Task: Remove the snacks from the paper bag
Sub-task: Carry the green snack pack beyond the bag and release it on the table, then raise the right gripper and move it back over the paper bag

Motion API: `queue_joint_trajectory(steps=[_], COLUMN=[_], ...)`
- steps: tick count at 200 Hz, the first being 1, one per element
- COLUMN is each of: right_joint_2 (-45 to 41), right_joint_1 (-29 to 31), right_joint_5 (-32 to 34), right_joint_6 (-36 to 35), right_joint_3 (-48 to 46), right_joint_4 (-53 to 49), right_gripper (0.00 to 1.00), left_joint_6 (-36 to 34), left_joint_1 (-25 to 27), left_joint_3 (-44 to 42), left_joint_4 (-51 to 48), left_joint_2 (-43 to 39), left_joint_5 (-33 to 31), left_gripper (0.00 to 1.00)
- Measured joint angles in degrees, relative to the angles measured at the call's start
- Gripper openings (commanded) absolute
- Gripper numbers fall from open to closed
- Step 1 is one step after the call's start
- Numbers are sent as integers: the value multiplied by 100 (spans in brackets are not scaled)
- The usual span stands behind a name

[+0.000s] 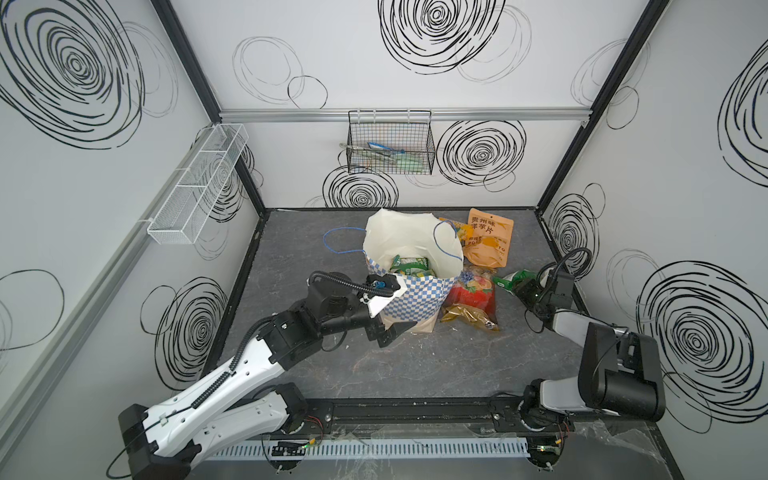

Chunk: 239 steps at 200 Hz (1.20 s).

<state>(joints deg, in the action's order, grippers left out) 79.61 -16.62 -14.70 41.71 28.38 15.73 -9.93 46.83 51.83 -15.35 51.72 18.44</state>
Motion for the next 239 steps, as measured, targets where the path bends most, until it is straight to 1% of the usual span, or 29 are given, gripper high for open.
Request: queue_joint_trajectory(steps=[7, 17, 34, 40, 43, 47, 50, 53, 98, 129, 148, 176, 199, 217, 239], right_joint_2=[-44, -140, -310, -363, -400, -435, -474, -503, -1209, -1971, -2396, -2581, -2529, -2308, -1829], right_joint_1=[-4, -13, -44, -59, -68, -81, -96, -114, -376, -356, -223, 332, 1047, 1663, 2533], right_joint_5=[15, 39, 35, 13, -13, -35, -61, -83, -503, -643, -667, -671, -671, -669, -632], right_joint_6=[35, 76, 131, 166, 205, 212, 256, 267, 511, 619, 675, 643, 402, 101, -396], right_joint_3=[0, 0, 39, 52, 61, 66, 66, 66, 101, 273, 529, 1174, 1860, 2575, 3565], right_joint_4=[-22, -105, -328, -396, -442, -479, -501, -533, -881, -970, -977, -981, -1036, -1134, -1307], right_gripper=[59, 64, 74, 80, 86, 90, 98, 100, 100, 100, 100, 100, 100, 100, 100], left_joint_6=[0, -7, -17, -20, -20, -20, -20, -22, -33, -35, -33, -13, 33, 96, 201], left_joint_1=[0, 0, 0, 0, 0, 0, 0, 0, 0, 0, 0, -13, -85, -208, -433], left_joint_3=[0, 0, 0, 0, 0, -4, -7, -11, -59, -63, -79, -116, -175, -210, -238], left_joint_4=[0, 0, 0, 0, 2, 2, 4, 4, 11, 26, 50, 96, 177, 238, 334], left_joint_2=[0, 0, -2, -2, -4, -7, -9, -13, -92, -179, -258, -363, -461, -542, -614], left_joint_5=[-24, -48, -57, -57, -57, -55, -55, -55, -61, -170, -275, -463, -664, -807, -933], left_gripper=[96, 96, 96, 96, 96, 96, 96, 96, 96, 96, 96, 96, 96, 96, 96])
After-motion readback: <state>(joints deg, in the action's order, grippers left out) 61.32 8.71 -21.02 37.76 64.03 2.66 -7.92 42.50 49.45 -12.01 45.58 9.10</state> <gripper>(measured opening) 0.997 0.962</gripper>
